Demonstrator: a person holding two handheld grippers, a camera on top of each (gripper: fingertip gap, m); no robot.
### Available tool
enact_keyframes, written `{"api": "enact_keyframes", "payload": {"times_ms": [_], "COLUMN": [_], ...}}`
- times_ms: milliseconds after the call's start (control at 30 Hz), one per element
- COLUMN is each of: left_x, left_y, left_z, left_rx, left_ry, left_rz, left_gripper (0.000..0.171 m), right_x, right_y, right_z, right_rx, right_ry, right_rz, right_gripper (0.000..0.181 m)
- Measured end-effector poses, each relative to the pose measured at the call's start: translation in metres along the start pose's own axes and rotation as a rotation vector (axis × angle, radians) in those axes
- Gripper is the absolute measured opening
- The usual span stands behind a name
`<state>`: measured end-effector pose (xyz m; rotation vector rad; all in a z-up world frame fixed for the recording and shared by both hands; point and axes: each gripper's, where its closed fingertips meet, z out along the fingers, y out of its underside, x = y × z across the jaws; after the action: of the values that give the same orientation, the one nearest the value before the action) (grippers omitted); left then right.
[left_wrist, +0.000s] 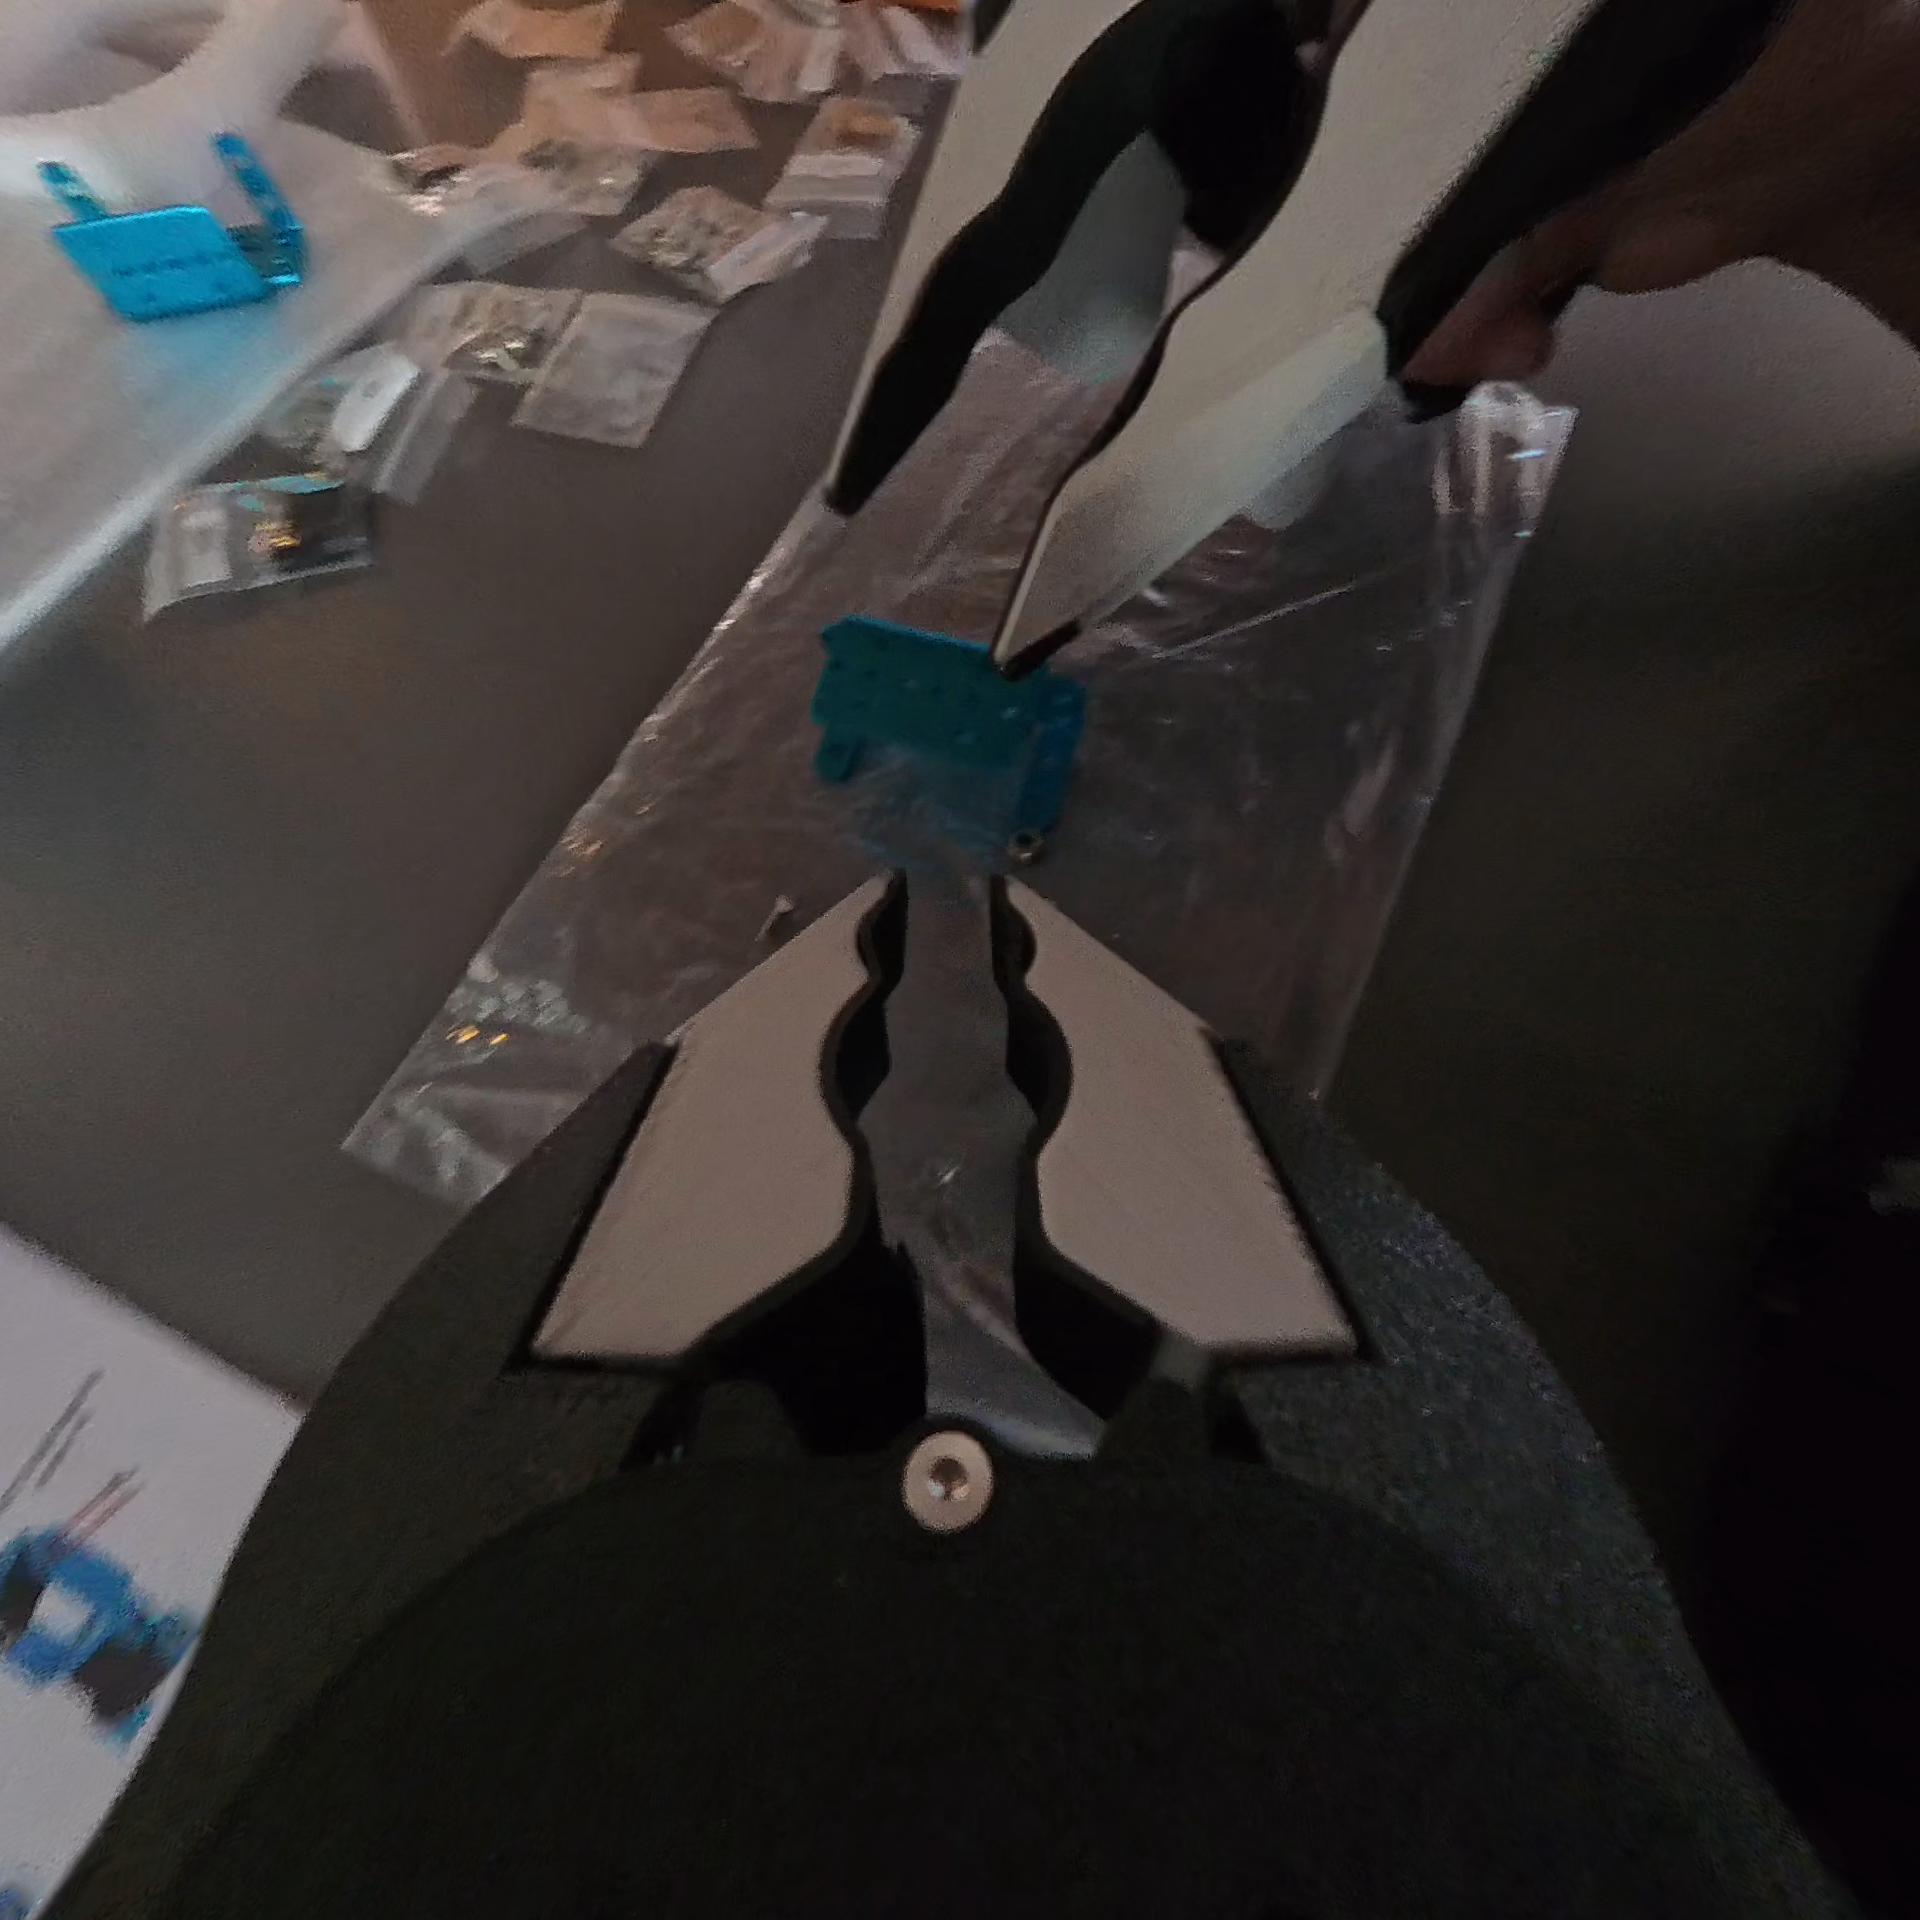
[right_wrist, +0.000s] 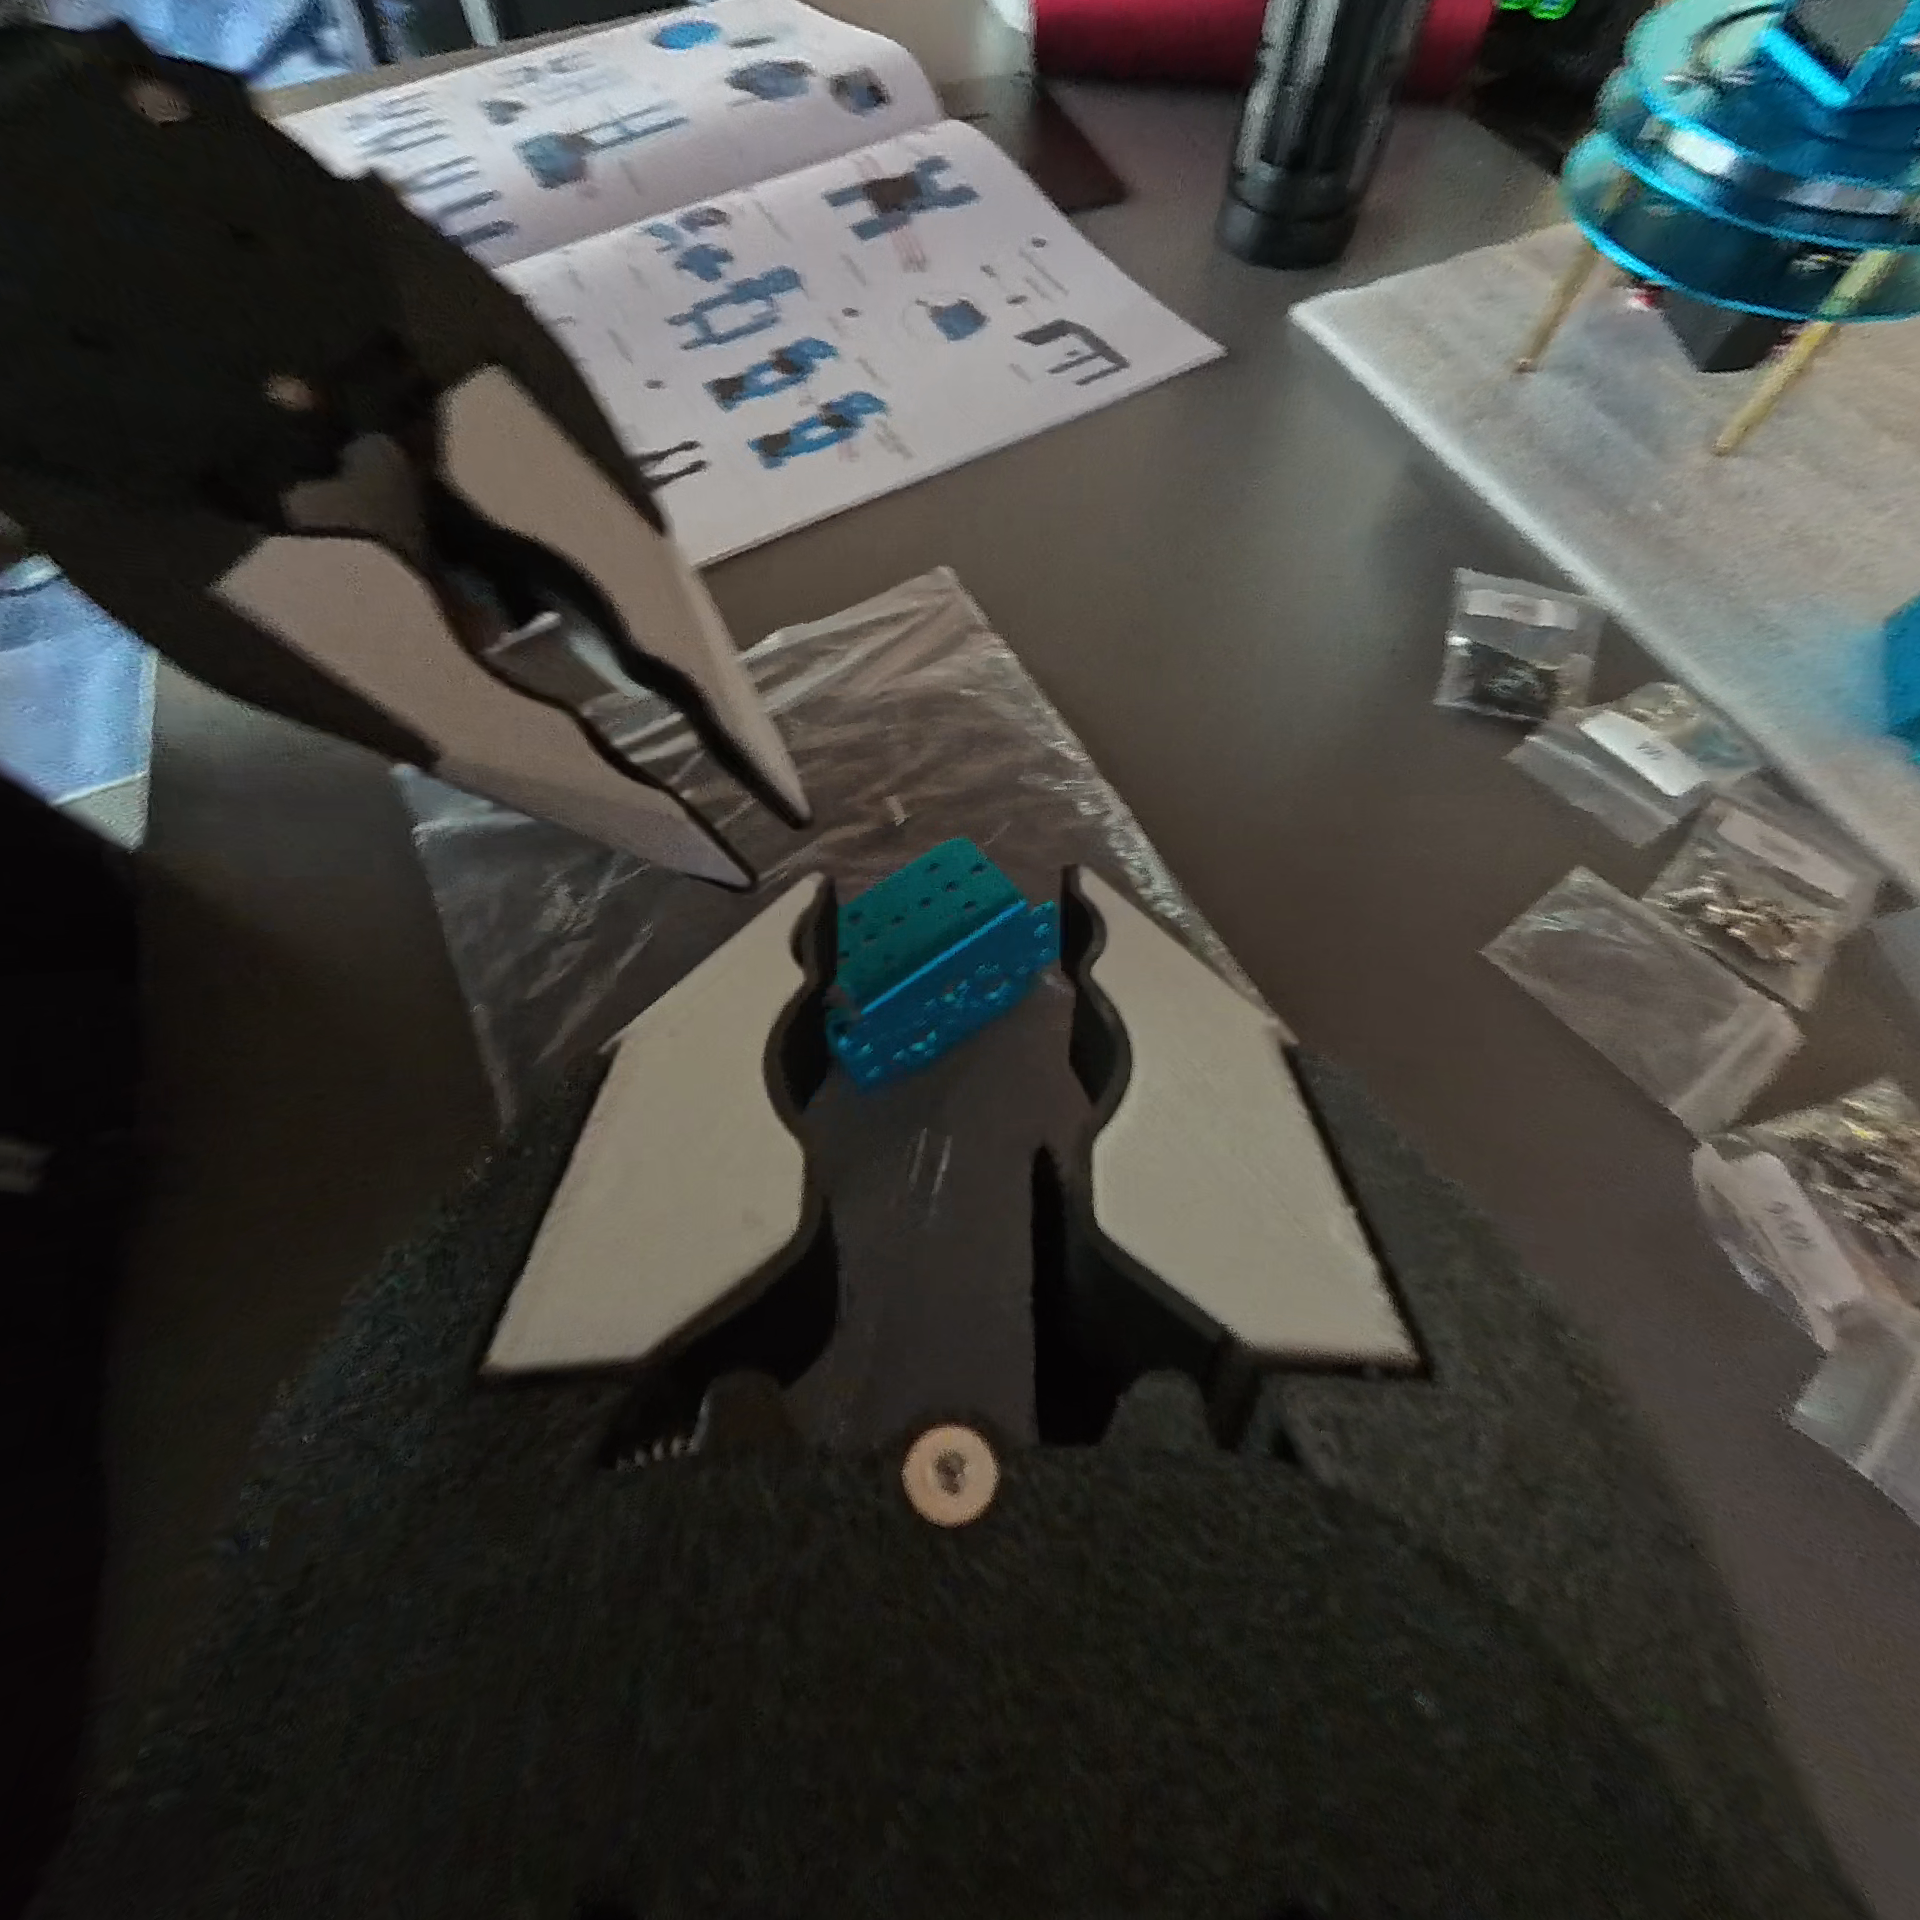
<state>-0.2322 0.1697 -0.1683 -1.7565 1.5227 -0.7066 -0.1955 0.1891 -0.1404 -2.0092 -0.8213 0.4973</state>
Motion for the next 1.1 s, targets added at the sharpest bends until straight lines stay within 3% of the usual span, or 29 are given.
{"api": "enact_keyframes", "payload": {"times_ms": [200, 367, 667, 867, 1100], "left_x": [0.017, 0.017, 0.009, -0.016, -0.014], "left_y": [-0.001, 0.004, 0.004, -0.041, -0.043], "left_z": [0.021, 0.029, 0.018, -0.008, 0.024], "left_rx": [-0.045, -0.102, -0.115, 0.066, 0.019], "left_ry": [0.106, 0.101, 0.027, -0.033, 0.027], "left_rz": [0.072, 0.094, 0.065, -0.005, 0.056], "left_gripper": [0.019, 0.008, 0.007, 0.007, 0.007], "right_x": [-0.002, -0.004, 0.000, 0.003, 0.003], "right_y": [0.008, 0.003, -0.002, -0.004, 0.001], "right_z": [-0.011, -0.014, -0.024, -0.030, -0.031], "right_rx": [-0.002, 0.040, 0.114, 0.131, 0.119], "right_ry": [-0.031, -0.041, -0.054, -0.046, -0.037], "right_rz": [-0.035, -0.028, 0.011, 0.024, 0.018], "right_gripper": [0.042, 0.038, 0.035, 0.035, 0.036]}}
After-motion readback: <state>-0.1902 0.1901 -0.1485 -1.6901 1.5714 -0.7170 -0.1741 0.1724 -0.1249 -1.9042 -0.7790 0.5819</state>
